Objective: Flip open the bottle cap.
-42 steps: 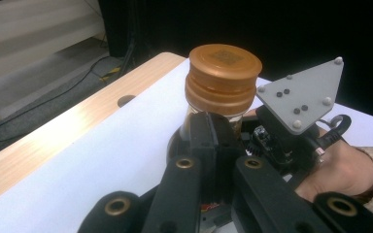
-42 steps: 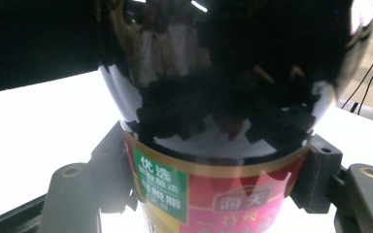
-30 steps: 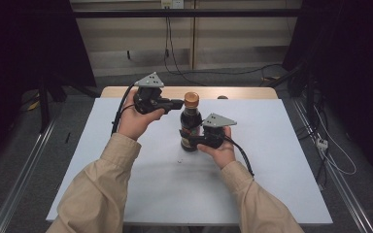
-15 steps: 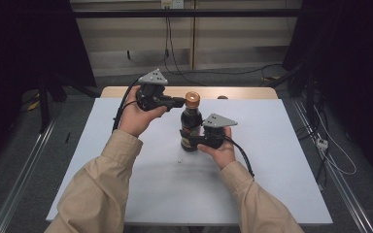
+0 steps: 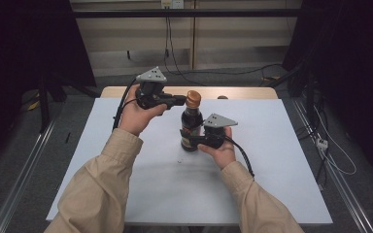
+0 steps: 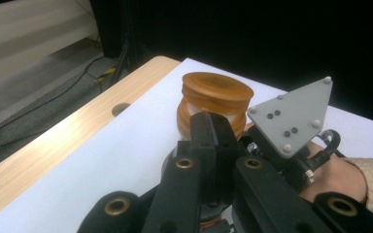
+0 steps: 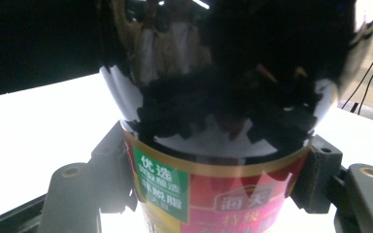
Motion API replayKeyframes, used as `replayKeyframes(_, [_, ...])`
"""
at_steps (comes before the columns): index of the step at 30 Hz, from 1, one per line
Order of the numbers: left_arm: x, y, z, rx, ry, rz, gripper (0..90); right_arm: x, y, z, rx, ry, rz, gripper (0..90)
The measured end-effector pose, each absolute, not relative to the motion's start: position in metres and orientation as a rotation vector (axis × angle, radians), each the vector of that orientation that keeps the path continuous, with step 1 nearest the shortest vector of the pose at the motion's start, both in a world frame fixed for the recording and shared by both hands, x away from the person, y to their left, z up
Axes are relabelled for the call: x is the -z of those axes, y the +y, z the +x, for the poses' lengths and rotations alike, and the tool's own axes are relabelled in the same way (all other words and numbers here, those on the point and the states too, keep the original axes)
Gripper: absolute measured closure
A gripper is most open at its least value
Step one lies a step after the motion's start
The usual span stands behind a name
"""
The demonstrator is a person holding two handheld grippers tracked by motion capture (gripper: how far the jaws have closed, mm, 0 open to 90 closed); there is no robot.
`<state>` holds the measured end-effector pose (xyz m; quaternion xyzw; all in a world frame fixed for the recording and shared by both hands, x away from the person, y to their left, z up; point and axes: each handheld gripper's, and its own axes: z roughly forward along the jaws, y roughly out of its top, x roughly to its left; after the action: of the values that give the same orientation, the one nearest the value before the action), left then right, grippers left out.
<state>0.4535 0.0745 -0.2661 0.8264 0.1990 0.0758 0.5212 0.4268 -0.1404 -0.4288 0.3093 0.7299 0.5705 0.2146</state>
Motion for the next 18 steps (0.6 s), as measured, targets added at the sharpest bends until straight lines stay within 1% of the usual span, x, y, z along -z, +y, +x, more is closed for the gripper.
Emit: replayKeyframes(18, [0.2599,0.0696,0.4535,-0.195,0.459,1.972,90.0,0.4289,-0.1387,0.4266,-1.569,2.024,0.847,30.6])
